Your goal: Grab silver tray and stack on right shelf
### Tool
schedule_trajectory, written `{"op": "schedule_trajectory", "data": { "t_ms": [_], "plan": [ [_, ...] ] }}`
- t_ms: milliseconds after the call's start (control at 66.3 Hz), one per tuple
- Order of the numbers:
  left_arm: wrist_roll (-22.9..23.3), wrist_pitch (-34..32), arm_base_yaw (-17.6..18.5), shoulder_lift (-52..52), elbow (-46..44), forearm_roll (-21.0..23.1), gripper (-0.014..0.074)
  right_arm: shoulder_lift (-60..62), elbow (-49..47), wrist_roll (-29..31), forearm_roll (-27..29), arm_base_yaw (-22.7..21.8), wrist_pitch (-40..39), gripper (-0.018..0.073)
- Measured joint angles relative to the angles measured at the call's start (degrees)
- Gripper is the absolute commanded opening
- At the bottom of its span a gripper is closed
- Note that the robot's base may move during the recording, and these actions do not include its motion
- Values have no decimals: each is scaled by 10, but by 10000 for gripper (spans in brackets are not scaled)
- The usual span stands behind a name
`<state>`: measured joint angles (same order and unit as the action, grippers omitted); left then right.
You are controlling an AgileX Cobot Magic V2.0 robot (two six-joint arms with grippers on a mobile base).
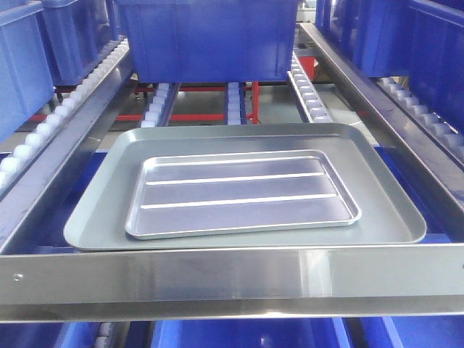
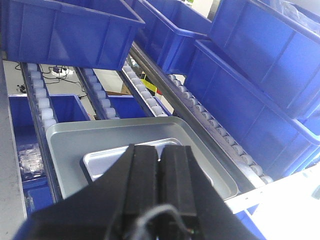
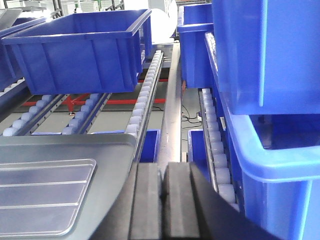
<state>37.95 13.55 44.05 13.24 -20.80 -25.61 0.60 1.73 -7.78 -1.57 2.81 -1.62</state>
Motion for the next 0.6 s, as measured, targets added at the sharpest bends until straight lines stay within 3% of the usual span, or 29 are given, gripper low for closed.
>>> {"op": "schedule_trajectory", "data": {
  "t_ms": [603],
  "plan": [
    [0, -3, 0, -2, 9, 0, -82, 0, 0, 0, 0, -1, 0, 50]
  ]
}}
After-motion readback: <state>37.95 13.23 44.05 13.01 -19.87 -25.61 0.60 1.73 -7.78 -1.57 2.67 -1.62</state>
